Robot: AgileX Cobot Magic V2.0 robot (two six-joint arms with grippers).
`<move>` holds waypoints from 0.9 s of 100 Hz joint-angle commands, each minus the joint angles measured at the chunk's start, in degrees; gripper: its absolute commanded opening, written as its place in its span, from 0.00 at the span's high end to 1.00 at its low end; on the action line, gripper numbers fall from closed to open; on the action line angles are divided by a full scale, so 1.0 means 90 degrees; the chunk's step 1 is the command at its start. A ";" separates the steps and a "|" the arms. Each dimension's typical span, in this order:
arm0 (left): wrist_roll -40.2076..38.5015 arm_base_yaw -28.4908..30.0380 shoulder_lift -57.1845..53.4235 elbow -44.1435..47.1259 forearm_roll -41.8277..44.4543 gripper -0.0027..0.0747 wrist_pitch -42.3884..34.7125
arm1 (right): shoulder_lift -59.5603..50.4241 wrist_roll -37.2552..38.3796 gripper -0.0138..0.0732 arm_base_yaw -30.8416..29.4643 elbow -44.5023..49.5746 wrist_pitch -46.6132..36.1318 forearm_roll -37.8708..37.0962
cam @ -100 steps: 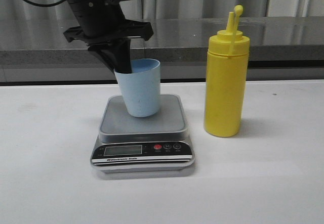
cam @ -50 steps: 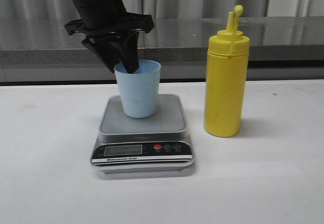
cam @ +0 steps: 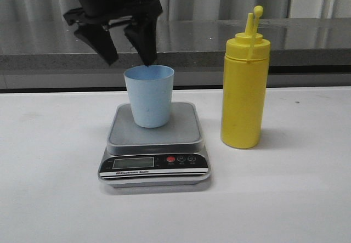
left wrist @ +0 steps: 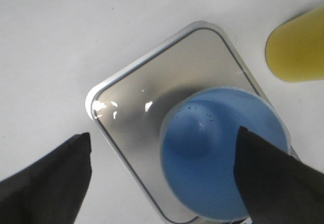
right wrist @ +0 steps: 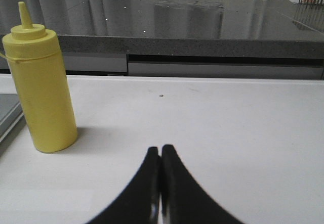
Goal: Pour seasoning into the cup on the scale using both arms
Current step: 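Open the left gripper and raise it away from the cup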
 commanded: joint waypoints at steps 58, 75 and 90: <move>-0.0056 0.1739 -0.3226 0.1839 -0.0106 0.25 -0.2271 | -0.0123 -0.0066 0.92 -0.0048 -0.0134 -0.0502 -0.0080; -0.0056 0.2077 -0.4433 0.3358 -0.0106 0.25 -0.3308 | -0.0123 -0.0066 0.92 -0.0048 -0.0134 -0.0502 -0.0080; -0.0056 0.2323 -0.5613 0.4613 -0.0106 0.25 -0.3975 | -0.0123 -0.0066 0.92 -0.0048 -0.0134 -0.0502 -0.0080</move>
